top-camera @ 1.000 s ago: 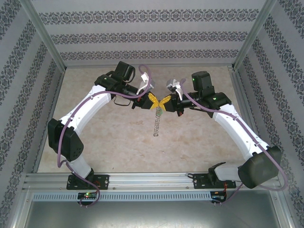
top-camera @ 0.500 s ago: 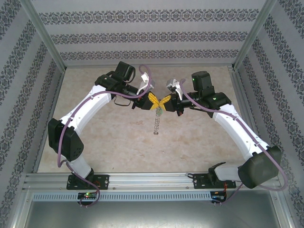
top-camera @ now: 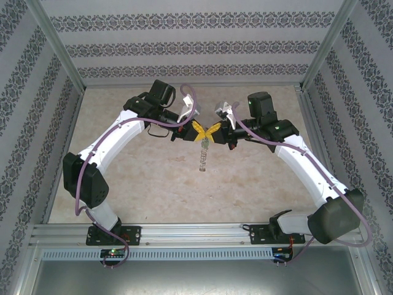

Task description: Put the keys on the keyring

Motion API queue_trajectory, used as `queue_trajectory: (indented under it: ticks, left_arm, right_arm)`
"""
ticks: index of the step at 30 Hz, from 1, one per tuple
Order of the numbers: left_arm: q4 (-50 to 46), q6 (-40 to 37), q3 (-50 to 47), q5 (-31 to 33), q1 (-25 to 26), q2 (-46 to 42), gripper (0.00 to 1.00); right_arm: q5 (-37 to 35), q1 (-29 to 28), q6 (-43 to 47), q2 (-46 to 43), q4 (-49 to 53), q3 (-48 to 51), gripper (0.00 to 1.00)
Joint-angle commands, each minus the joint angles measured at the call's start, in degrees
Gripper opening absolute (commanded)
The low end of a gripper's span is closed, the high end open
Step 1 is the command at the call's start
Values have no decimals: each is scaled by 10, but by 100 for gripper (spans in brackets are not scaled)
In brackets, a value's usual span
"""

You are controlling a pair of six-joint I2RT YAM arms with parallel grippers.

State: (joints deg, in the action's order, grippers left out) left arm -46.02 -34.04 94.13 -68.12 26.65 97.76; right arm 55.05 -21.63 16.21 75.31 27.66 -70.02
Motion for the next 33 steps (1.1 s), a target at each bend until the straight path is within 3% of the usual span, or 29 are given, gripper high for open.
queue_trajectory:
  ticks: [1, 5, 7, 9, 19, 25, 33]
  left_arm:
    - [-16, -7, -3, -25, 16, 8, 0]
    - [-2, -3, -10, -29, 17, 6, 0]
    - [14, 5, -15, -26, 16, 3, 0]
    - [24, 10, -20, -22, 16, -1, 0]
    - [65, 37, -28, -25, 16, -19, 0]
    - [99, 61, -29, -39, 16, -26, 0]
    - [109, 73, -24, -63, 16, -30, 0]
  right_arm:
    - [4, 1, -10, 1, -44, -10, 0]
    - [1, 1, -20, -1, -52, -10, 0]
    - [-6, 6, -31, -8, -57, -8, 25]
    - [-11, 13, -49, -26, -75, 6, 32]
    - [-67, 38, -187, -157, -235, 187, 42]
    - [-36, 35, -231, -196, -312, 280, 46]
    - [-19, 28, -227, -184, -332, 296, 52]
